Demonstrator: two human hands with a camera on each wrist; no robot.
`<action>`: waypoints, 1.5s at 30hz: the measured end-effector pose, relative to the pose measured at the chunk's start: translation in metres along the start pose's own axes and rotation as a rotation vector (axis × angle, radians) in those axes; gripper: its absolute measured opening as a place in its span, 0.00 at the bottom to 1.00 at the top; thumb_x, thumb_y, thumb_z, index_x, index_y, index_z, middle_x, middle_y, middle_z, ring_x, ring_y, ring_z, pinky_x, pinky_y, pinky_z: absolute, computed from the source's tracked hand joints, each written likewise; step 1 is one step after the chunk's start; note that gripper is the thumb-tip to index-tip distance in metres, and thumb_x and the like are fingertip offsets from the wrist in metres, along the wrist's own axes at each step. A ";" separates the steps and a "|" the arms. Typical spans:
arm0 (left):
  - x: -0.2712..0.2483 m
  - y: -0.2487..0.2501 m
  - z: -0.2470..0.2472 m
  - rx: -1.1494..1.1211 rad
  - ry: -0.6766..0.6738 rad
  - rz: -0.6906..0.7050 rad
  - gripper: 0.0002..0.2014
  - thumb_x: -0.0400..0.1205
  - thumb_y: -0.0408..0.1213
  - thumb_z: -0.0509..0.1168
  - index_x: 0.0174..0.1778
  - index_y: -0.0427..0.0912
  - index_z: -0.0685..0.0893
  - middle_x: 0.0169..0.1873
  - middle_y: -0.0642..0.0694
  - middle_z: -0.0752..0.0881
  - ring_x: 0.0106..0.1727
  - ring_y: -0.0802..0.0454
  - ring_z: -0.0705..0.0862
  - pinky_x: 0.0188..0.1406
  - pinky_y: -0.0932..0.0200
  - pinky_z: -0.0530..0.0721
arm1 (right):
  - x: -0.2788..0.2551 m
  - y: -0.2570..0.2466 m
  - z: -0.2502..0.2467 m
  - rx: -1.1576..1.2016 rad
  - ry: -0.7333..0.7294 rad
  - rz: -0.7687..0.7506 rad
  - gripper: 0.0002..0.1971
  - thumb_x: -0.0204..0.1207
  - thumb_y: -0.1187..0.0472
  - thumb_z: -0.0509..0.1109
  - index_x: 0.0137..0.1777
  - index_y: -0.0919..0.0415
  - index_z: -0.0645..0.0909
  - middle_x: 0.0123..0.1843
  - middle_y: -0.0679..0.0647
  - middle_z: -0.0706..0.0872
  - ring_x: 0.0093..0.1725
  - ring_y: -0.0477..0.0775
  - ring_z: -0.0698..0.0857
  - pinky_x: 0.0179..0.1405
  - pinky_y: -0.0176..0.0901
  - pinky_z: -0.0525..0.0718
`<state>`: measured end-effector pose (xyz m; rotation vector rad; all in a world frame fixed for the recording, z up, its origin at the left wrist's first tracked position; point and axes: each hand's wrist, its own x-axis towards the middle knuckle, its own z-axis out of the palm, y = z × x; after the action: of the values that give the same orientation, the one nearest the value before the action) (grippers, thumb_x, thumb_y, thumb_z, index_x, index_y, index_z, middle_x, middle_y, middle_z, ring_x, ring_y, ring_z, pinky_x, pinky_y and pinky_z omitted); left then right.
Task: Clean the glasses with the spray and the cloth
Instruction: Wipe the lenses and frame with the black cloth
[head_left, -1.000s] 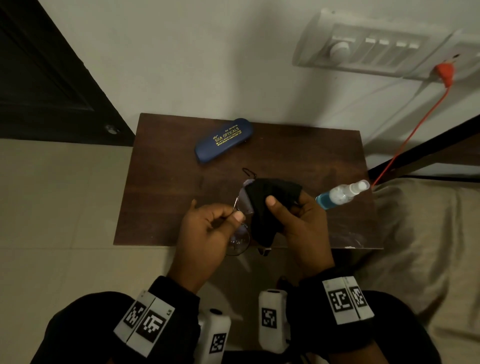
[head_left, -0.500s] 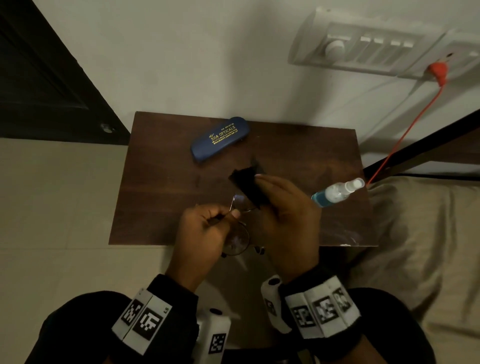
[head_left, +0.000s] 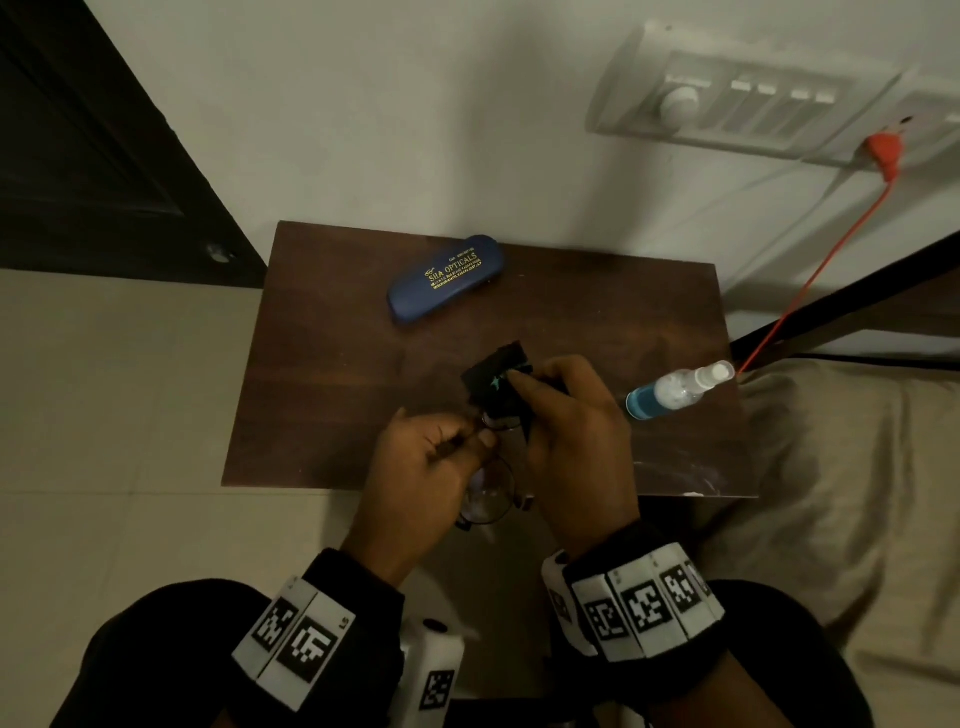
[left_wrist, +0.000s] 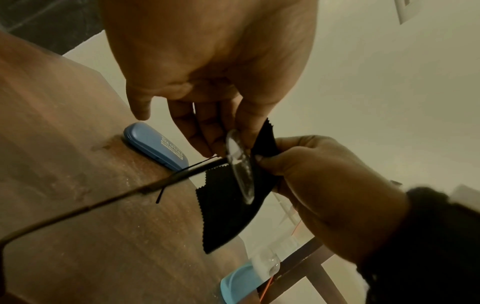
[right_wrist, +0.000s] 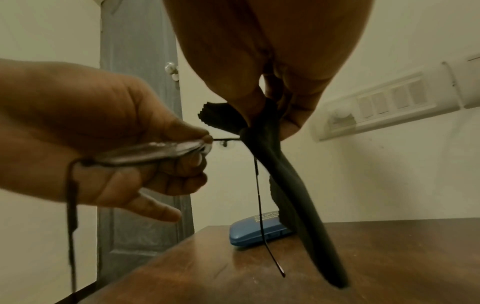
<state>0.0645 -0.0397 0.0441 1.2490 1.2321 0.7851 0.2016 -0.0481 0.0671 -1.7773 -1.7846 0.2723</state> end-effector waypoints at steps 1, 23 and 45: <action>0.001 0.000 0.000 -0.012 0.009 -0.010 0.12 0.74 0.39 0.66 0.34 0.32 0.87 0.31 0.37 0.89 0.36 0.41 0.88 0.58 0.30 0.80 | 0.000 -0.002 0.001 0.000 -0.022 -0.037 0.11 0.70 0.67 0.71 0.53 0.67 0.87 0.48 0.61 0.84 0.44 0.58 0.85 0.41 0.46 0.87; 0.001 0.007 -0.004 -0.002 0.035 -0.052 0.09 0.65 0.31 0.64 0.28 0.28 0.85 0.26 0.33 0.86 0.32 0.36 0.85 0.43 0.35 0.85 | -0.009 0.003 0.001 0.110 -0.013 -0.131 0.17 0.75 0.62 0.60 0.54 0.69 0.87 0.48 0.64 0.84 0.45 0.60 0.85 0.39 0.48 0.87; 0.000 0.009 -0.002 0.008 0.043 0.021 0.11 0.73 0.38 0.65 0.32 0.33 0.86 0.28 0.43 0.87 0.31 0.50 0.86 0.63 0.32 0.77 | -0.001 -0.005 0.004 0.113 0.025 -0.054 0.16 0.75 0.62 0.60 0.54 0.67 0.87 0.47 0.61 0.84 0.44 0.58 0.84 0.37 0.48 0.87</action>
<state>0.0646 -0.0370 0.0531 1.2590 1.2600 0.8271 0.1949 -0.0483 0.0660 -1.6444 -1.7614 0.3219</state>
